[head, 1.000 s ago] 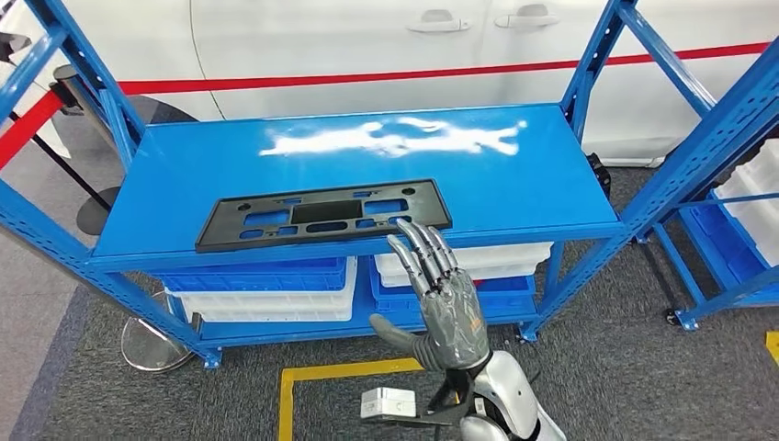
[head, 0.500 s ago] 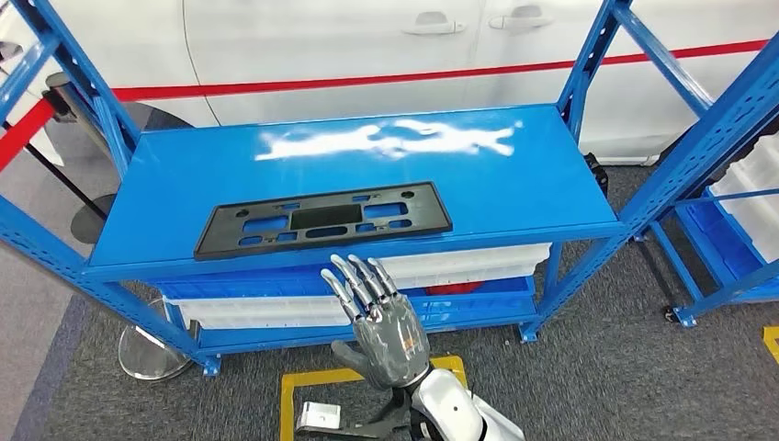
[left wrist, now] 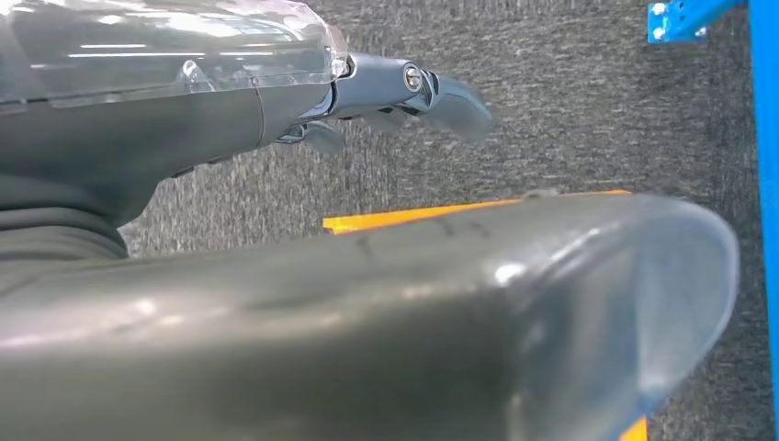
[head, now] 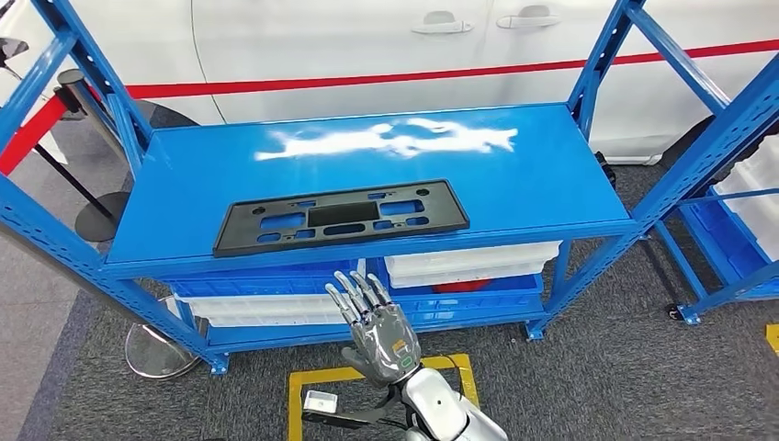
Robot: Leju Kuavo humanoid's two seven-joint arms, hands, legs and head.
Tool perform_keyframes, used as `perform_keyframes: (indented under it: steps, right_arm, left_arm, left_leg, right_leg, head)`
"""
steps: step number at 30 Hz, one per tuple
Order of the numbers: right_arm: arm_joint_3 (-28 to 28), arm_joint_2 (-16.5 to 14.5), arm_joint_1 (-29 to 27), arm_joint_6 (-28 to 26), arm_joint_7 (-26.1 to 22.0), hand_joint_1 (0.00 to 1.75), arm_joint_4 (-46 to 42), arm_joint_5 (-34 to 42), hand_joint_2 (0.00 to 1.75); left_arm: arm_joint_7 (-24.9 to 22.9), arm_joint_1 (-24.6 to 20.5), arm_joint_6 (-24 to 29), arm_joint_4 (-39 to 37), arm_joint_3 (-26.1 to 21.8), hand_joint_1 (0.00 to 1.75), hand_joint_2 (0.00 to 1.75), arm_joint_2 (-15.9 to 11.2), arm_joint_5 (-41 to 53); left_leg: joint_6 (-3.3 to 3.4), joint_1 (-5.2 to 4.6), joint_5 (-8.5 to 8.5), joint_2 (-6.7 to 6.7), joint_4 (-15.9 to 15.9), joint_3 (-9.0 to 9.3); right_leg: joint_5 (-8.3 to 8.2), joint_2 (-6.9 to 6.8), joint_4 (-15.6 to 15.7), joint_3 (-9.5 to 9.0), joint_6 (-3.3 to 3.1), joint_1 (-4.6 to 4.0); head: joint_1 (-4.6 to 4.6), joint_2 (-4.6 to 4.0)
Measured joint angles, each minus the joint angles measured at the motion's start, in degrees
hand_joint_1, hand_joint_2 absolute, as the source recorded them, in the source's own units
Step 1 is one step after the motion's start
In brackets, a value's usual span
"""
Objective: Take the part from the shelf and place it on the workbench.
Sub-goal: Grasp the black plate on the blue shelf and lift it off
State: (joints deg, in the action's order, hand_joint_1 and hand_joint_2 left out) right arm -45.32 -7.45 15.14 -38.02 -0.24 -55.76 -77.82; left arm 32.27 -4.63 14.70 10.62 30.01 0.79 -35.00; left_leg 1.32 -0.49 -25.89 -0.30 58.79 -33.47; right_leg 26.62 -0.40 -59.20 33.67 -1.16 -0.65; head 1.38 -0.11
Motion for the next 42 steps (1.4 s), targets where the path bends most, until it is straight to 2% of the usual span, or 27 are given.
perform_keyframes:
  steps: [3,5,8,9,10,11,12,13,14,15,17,19,20,21,23,24,25,26,28,29,30,31,33,37,39,40,42]
  right_arm:
    - [2.17,-1.86,-0.1,-0.61,-2.11,0.0,4.12,-0.79,1.75]
    - [3.4,-3.18,-0.1,-1.15,-3.61,0.0,6.03,-1.88,1.75]
    - [5.22,-4.74,-0.27,-1.57,-5.86,0.0,7.61,-4.04,1.75]
    - [5.78,-5.14,-0.33,-1.58,-6.49,0.0,7.91,-4.6,1.75]
    - [6.27,-5.52,-0.32,-1.6,-7.0,0.0,8.13,-5.02,1.75]
    - [6.68,-6.0,-0.27,-1.61,-7.34,0.0,8.29,-5.37,1.75]
    - [6.95,-6.5,-0.16,-1.62,-7.53,0.0,8.39,-5.6,1.75]
    - [7.16,-6.97,0.04,-1.64,-7.61,0.0,8.44,-5.76,1.75]
    - [7.3,-7.41,0.32,-1.69,-7.61,0.0,8.47,-5.87,1.75]
    - [7.34,-7.68,0.62,-1.74,-7.56,0.0,8.47,-5.85,1.75]
    - [7.4,-7.97,1.09,-1.84,-7.4,0.0,8.4,-5.68,1.75]
    - [7.53,-8.05,1.34,-1.89,-7.19,0.0,8.17,-5.49,1.75]
    - [7.61,-8.08,1.49,-1.92,-7.12,0.0,7.96,-5.44,1.75]
    - [7.72,-8.09,1.62,-1.95,-7.09,0.0,7.73,-5.43,1.75]
    - [7.97,-8.09,1.72,-1.98,-7.08,0.0,7.34,-5.42,1.75]
    - [8.12,-8.09,1.66,-1.98,-7.07,0.0,7.2,-5.42,1.75]
    - [8.28,-8.09,1.6,-1.98,-7.06,0.0,7.03,-5.43,1.75]
    - [8.43,-8.09,1.56,-1.99,-7.03,0.0,6.82,-5.43,1.75]
    - [8.62,-8.08,1.56,-2.0,-6.95,0.0,6.25,-5.44,1.75]
    - [8.69,-8.05,1.57,-2.0,-6.85,0.0,6.05,-5.45,1.75]
    - [8.77,-8.04,1.56,-2.01,-6.72,0.0,5.85,-5.45,1.75]
    - [8.83,-8.02,1.54,-2.02,-6.6,0.0,5.75,-5.45,1.75]
    - [8.91,-8.02,1.49,-2.04,-6.45,0.0,5.62,-5.45,1.75]
    - [8.9,-8.05,1.46,-2.05,-6.43,0.0,5.57,-5.45,1.75]
    - [8.95,-8.09,1.44,-2.06,-6.38,0.0,5.37,-5.45,1.75]
    - [9.02,-8.15,1.52,-2.09,-6.31,0.0,5.14,-5.31,1.75]
    - [9.43,-8.26,1.57,-2.13,-6.07,0.0,4.75,-4.92,1.75]
  left_arm:
    - [-0.24,-0.21,-0.42,0.0,0.57,0.0,0.0,-0.07,0.15]
    - [-0.36,-0.36,-1.48,0.0,0.72,0.0,0.0,-0.14,-0.04]
    - [-0.39,-0.36,-5.26,0.0,0.72,0.0,0.0,-0.3,-1.08]
    - [-0.33,-0.29,-6.48,0.0,0.72,0.0,0.0,-0.37,-1.4]
    - [-0.24,-0.23,-7.44,0.0,0.72,0.0,0.0,-0.44,-1.63]
    - [-0.13,-0.19,-8.02,0.0,0.72,0.0,0.0,-0.52,-1.77]
    - [-0.05,-0.18,-8.33,0.0,0.72,0.0,0.0,-0.58,-1.82]
    - [0.01,-0.24,-8.51,0.0,0.72,0.0,0.0,-0.62,-1.85]
    - [0.03,-0.34,-8.63,0.0,0.72,0.0,0.0,-0.65,-1.85]
    - [0.03,-0.44,-8.73,0.0,0.72,0.0,0.0,-0.64,-1.84]
    - [-0.04,-0.49,-8.88,0.0,0.72,0.0,0.0,-0.66,-1.82]
    - [-0.13,-0.4,-8.9,0.0,0.71,0.0,0.0,-0.7,-1.83]
    - [-0.17,-0.41,-8.9,0.0,0.71,0.0,0.0,-0.71,-1.85]
    - [-0.19,-0.43,-8.89,0.0,0.71,0.0,0.0,-0.72,-1.86]
    - [-0.23,-0.42,-8.9,0.0,0.72,0.0,0.0,-0.72,-1.87]
    - [-0.27,-0.34,-8.91,0.0,0.72,0.0,0.0,-0.72,-1.87]
    - [-0.32,-0.24,-8.93,0.0,0.72,0.0,0.0,-0.72,-1.86]
    - [-0.38,-0.17,-8.94,0.0,0.72,0.0,0.0,-0.72,-1.86]
    - [-0.43,-0.09,-8.96,-0.01,0.72,0.0,0.0,-0.67,-1.81]
    - [-0.46,-0.14,-8.97,-0.02,0.74,0.0,0.0,-0.61,-1.78]
    - [-0.51,-0.23,-8.98,-0.03,0.76,0.0,0.0,-0.55,-1.74]
    - [-0.57,-0.31,-9.0,-0.04,0.77,0.0,0.0,-0.5,-1.72]
    - [-0.66,-0.48,-9.02,-0.04,0.78,0.0,0.0,-0.5,-1.7]
    - [-0.65,-0.5,-9.02,-0.04,0.78,0.0,0.0,-0.5,-1.71]
    - [-0.65,-0.47,-9.03,-0.04,0.78,0.0,0.0,-0.49,-1.69]
    - [-0.69,-0.53,-9.02,-0.05,0.79,0.0,0.0,-0.54,-1.69]
    - [-0.82,-0.45,-8.89,-0.08,0.83,0.0,0.0,-0.74,-1.66]
  left_leg:
    - [-0.75,0.04,-0.06,0.15,-0.11,0.08]
    - [-1.45,0.05,-1.81,0.13,2.21,-0.78]
    - [-2.43,0.72,-6.7,0.13,12.84,-5.82]
    - [-2.67,0.96,-7.14,0.13,15.35,-7.14]
    - [-2.88,1.17,-6.48,0.14,15.79,-7.46]
    - [-3.05,1.36,-4.67,0.16,13.5,-6.37]
    - [-3.21,1.55,-2.42,0.2,9.56,-4.46]
    - [-3.31,1.58,-1.02,0.24,5.62,-2.5]
    - [-3.03,1.55,-0.2,0.21,2.5,-0.92]
    - [-2.61,1.46,-0.2,0.18,0.91,-0.16]
    - [-1.39,1.27,-0.77,0.02,0.32,0.19]
    - [-0.53,1.28,-1.07,-0.04,0.11,0.77]
    - [-0.13,1.3,-1.26,-0.07,0.02,1.2]
    - [0.21,1.27,-1.53,-0.07,-0.07,1.59]
    - [0.63,1.05,-2.25,-0.1,-0.08,2.27]
    - [0.71,0.87,-2.7,-0.15,-0.08,2.74]
    - [0.76,0.67,-3.22,-0.22,-0.08,3.38]
    - [0.79,0.43,-3.79,-0.31,-0.09,4.17]
    - [0.84,0.04,-5.09,-0.4,-0.25,5.93]
    - [0.75,-0.1,-5.7,-0.51,-0.44,6.65]
    - [0.58,-0.13,-6.27,-0.54,-0.75,7.22]
    - [0.4,-0.09,-6.64,-0.58,-1.07,7.53]
    - [0.12,-0.06,-6.98,-0.56,-1.5,7.91]
    - [0.08,-0.05,-7.0,-0.53,-1.79,8.05]
    - [-0.04,-0.06,-6.43,-0.46,-1.5,8.59]
    - [-0.38,0.0,-5.94,-0.38,1.16,7.64]
    - [-1.92,0.73,-9.31,-0.19,8.56,1.63]
  right_leg:
    - [-0.6,0.01,0.87,-0.19,-0.06,0.1]
    - [-1.0,-0.04,1.69,-0.6,-0.23,0.68]
    - [-0.59,-0.01,1.84,-0.71,-0.51,0.89]
    - [-0.35,0.01,1.77,-0.79,-0.49,0.92]
    - [-0.08,0.04,1.66,-0.97,-0.37,0.99]
    - [0.13,0.06,1.5,-1.28,-0.14,1.1]
    - [0.41,0.08,1.3,-1.62,0.17,1.23]
    - [0.75,0.11,1.05,-1.87,0.55,1.27]
    - [1.06,0.18,0.82,-1.97,0.95,1.26]
    - [1.28,0.22,0.68,-2.0,1.31,1.18]
    - [1.34,0.33,0.48,-2.06,2.01,1.08]
    - [1.61,0.34,-0.64,-1.84,2.59,1.23]
    - [2.25,0.33,-2.39,-0.93,2.81,1.32]
    - [3.25,0.32,-5.35,0.8,2.99,1.37]
    - [5.74,0.32,-12.86,5.9,3.12,1.36]
    - [6.37,0.33,-15.57,8.23,3.04,1.3]
    - [6.01,0.33,-16.32,9.64,2.75,1.15]
    - [4.68,0.34,-15.04,10.01,2.28,0.93]
    - [-0.83,0.42,-7.67,8.35,0.53,0.02]
    - [-3.06,0.58,-4.5,7.48,-0.34,-0.46]
    - [-4.59,0.73,-2.15,6.74,-1.06,-0.86]
    - [-5.17,0.84,-1.19,6.41,-1.48,-1.11]
    - [-4.7,0.9,-0.95,6.04,-1.63,-1.18]
    - [-4.72,0.87,-0.89,5.98,-1.71,-1.24]
    - [-4.61,0.95,-0.26,5.55,-1.93,-1.29]
    - [-4.22,0.93,0.66,4.16,-2.01,-1.02]
    - [-2.01,0.99,2.15,-0.29,-1.59,-0.02]
  head:
    - [-0.05,0.0]
    - [0.03,0.0]
    - [0.1,0.0]
    - [0.09,0.0]
    - [0.08,0.0]
    - [0.08,0.0]
    - [0.08,-0.01]
    - [0.12,-0.01]
    - [0.16,-0.01]
    - [0.17,-0.01]
    - [0.2,-0.01]
    - [0.16,-0.01]
    - [0.13,-0.01]
    - [0.1,0.0]
    - [0.07,0.0]
    - [0.07,0.0]
    - [0.07,0.0]
    - [0.06,0.0]
    - [0.04,-0.01]
    - [0.23,-0.01]
    - [0.35,-0.01]
    - [0.48,-0.01]
    - [0.55,0.0]
    - [0.54,0.0]
    - [0.55,0.0]
    - [0.64,0.01]
    - [0.77,0.01]
